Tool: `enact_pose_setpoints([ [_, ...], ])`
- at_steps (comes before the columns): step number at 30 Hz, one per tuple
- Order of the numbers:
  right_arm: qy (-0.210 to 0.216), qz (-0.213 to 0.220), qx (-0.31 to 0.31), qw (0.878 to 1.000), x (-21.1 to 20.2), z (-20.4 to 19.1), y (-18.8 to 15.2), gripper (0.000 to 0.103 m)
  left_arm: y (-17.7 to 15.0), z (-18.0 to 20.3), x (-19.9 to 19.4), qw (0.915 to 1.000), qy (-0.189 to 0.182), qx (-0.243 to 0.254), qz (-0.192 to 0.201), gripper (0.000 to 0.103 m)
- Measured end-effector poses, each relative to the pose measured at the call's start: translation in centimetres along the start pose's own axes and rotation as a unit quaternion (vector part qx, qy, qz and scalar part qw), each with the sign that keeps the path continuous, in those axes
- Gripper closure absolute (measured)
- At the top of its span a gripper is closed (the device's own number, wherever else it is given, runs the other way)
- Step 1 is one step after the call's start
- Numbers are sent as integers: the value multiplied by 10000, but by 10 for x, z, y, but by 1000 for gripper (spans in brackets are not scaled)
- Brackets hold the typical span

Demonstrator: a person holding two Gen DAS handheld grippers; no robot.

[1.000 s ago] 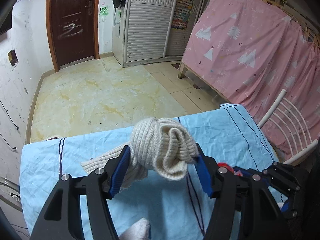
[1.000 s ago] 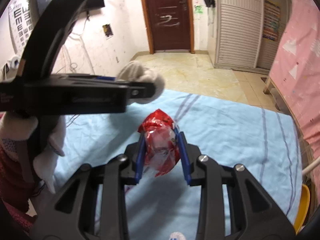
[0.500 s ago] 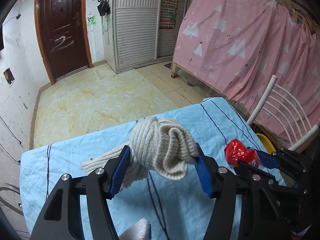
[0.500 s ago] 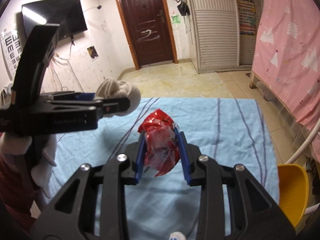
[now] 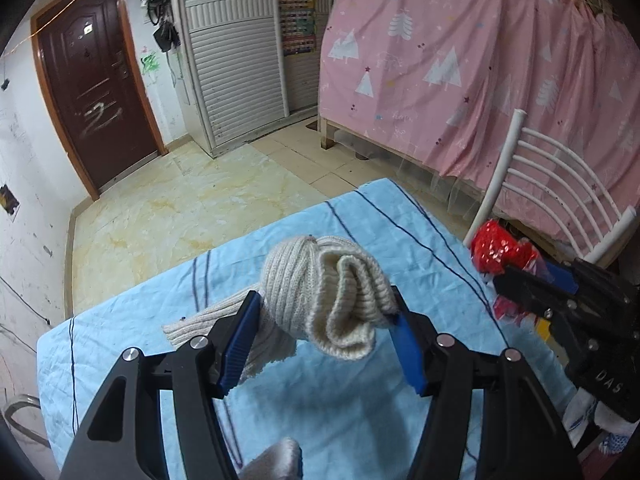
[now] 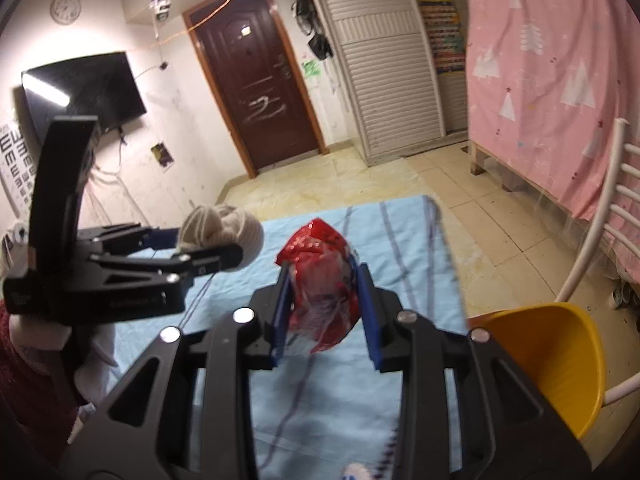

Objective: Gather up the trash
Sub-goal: 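Carry the scarf and red packet to the yellow bin and open both tools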

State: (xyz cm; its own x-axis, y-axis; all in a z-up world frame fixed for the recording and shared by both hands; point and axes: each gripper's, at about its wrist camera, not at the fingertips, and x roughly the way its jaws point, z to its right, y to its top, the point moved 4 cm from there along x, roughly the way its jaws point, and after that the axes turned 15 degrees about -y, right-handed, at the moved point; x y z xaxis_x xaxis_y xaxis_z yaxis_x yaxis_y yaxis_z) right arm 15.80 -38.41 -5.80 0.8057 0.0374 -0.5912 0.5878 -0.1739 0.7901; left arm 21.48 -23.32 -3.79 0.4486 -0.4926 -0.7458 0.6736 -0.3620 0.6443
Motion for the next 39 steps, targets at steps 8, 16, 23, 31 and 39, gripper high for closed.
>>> enact_pose_setpoints([
  [8,-236,185,490,9983,-11,63,-2,73,13,56,23,9992,-138,350,-159,49],
  [16,-491,257,905,9944,-19,121,-9,73,25,114,49,9967,-350,653,-327,49],
  [23,-586,161,1243,9904,-13,161,-19,72,33,160,73,9929,-609,905,-474,49],
  [31,-689,25,1692,9832,2,193,-34,69,35,199,105,9872,-1035,1061,-587,49],
  [39,-807,83,2132,9736,2,221,-43,48,35,227,125,9813,-1285,1276,-646,34],
])
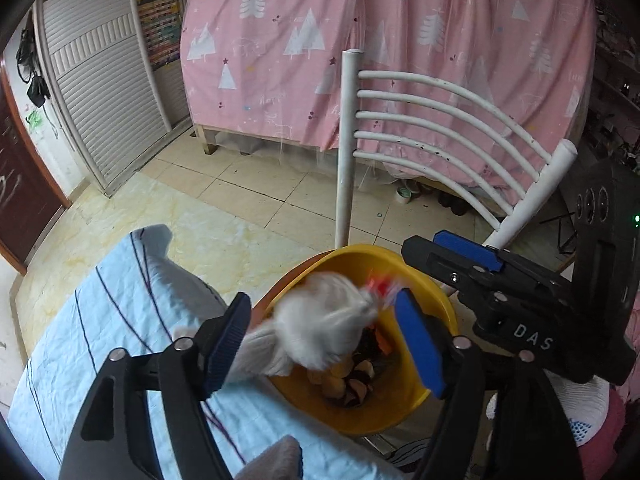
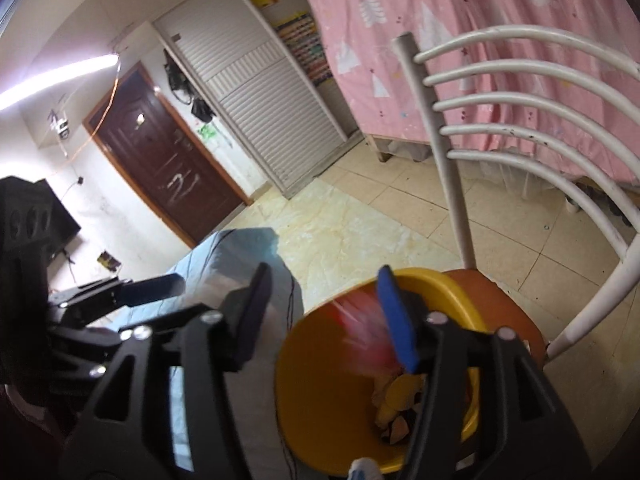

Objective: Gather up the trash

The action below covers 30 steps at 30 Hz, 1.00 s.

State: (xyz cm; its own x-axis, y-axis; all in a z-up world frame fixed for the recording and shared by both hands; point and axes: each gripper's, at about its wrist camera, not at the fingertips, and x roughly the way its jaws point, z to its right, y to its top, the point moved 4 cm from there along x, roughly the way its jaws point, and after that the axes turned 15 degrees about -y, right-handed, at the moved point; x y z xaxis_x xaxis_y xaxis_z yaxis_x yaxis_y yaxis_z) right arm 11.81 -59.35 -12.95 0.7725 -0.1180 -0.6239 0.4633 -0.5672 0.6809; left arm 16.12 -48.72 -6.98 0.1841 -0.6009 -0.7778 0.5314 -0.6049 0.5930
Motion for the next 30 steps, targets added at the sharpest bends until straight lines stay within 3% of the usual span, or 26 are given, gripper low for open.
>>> enact_pose_setpoints([
  [6,18,54,60,10000,-4,1,2,47,2,3,0,10000,10,-11,22,31],
  [10,56,97,5,9999,-9,-8,3,34,-1,-3,-10,9999,-9,-74,77,31],
  [15,86,122,-168,9997,-16,-25,4,28,-7,-14,-30,9995,8,-215,245,27],
  [19,96,160,-295,9994,-24,-40,3,17,-16,-27,-50,9985,74,-360,405,24],
  [26,132,228,-738,9969,-35,-82,-4,6,-43,-61,-97,9926,384,-779,846,21],
  [30,238,224,-1058,9938,-38,-111,-14,6,-64,-79,-127,9862,654,-994,1147,20],
])
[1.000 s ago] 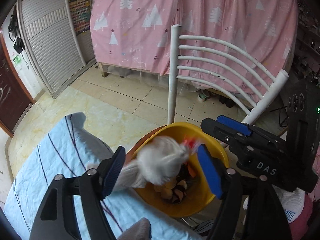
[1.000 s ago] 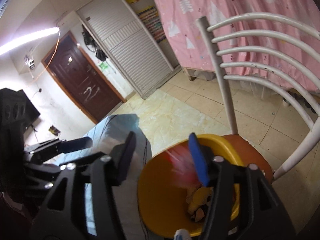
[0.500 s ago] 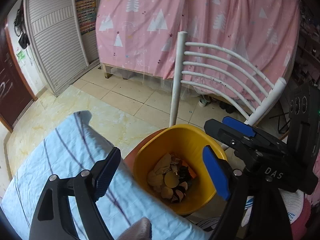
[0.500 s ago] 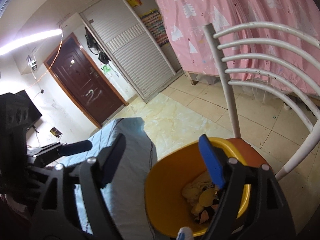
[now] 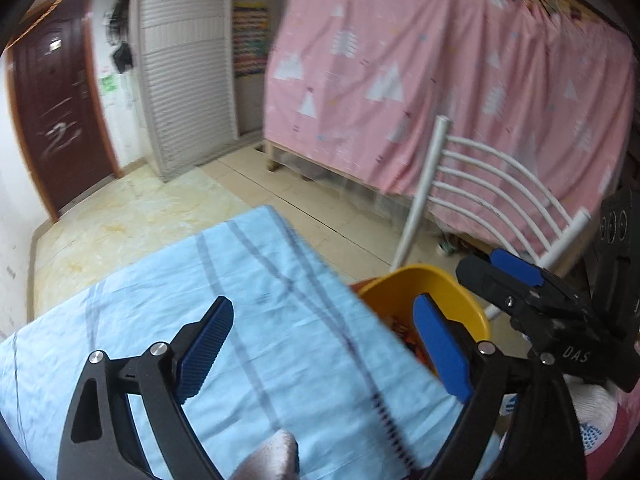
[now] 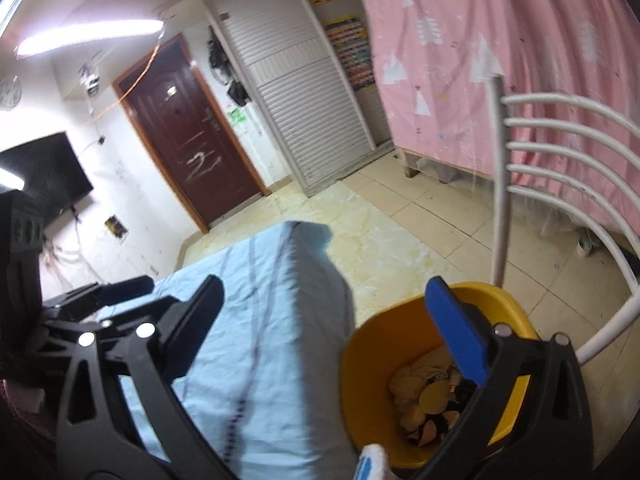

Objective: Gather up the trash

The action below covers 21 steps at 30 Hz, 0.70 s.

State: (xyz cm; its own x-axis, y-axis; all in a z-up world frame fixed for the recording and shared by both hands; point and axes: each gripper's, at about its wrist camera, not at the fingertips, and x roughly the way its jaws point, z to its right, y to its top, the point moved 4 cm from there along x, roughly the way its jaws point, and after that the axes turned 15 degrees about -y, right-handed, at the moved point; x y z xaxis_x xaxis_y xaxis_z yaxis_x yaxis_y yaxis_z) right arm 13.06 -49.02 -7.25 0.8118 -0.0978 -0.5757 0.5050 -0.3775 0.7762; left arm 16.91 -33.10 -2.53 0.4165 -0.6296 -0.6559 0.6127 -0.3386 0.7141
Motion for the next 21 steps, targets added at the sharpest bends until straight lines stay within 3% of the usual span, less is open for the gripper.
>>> enact_pose_setpoints([
  [11,360,-72,-746,9965,-11,-87,-16,6,-33,-63,-84,9940,667,-504,707,18],
  [21,633,-73,-1347,9888,-24,-156,-29,6,-65,-108,-136,9841,1088,-978,1010,18],
])
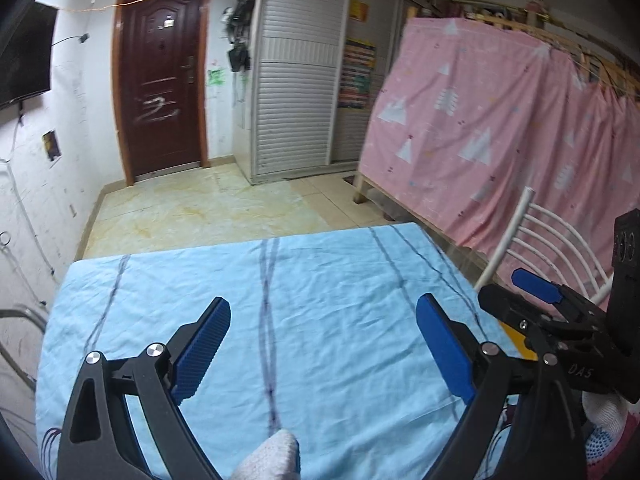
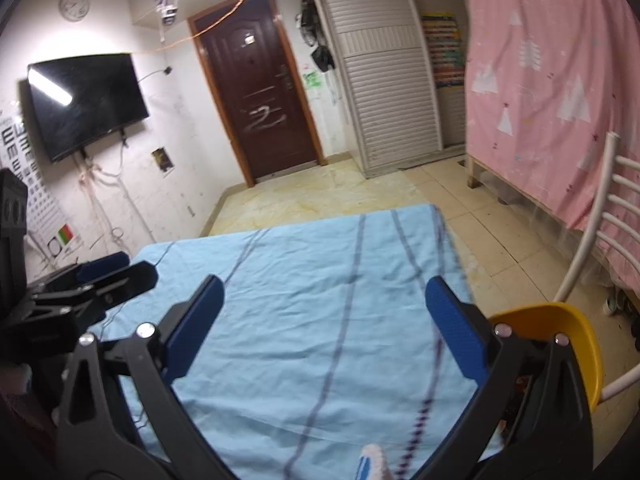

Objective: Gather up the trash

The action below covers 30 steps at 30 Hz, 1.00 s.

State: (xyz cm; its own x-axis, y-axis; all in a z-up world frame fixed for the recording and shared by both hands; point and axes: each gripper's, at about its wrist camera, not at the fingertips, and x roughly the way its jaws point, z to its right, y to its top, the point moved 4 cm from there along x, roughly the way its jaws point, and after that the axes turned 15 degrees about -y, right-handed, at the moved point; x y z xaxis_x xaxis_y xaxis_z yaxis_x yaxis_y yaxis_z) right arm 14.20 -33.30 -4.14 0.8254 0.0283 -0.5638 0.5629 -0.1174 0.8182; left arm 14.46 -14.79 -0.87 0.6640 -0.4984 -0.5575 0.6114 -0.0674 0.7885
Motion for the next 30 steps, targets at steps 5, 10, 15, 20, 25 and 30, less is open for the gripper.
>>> enact_pose_setpoints([
  [5,102,-2,-279,9996,-2,-28,1,6,-4,-22,-19,9996,178,-166,139,18],
  [10,147,-5,-431,9990,-5,-45,1,6,-9,-39,-32,9989,287,-310,221,18],
  [15,188,-12,-490,9986,-5,-56,0,6,-12,-50,-43,9982,325,-399,298,18],
  [20,216,-30,-567,9982,-5,-63,0,6,-12,-53,-48,9979,349,-425,342,18],
  [25,220,-16,-596,9980,-6,-67,0,6,-11,-56,-50,9977,374,-452,348,18],
  [30,225,-18,-591,9980,-7,-67,0,6,-10,-56,-51,9977,371,-441,353,18],
])
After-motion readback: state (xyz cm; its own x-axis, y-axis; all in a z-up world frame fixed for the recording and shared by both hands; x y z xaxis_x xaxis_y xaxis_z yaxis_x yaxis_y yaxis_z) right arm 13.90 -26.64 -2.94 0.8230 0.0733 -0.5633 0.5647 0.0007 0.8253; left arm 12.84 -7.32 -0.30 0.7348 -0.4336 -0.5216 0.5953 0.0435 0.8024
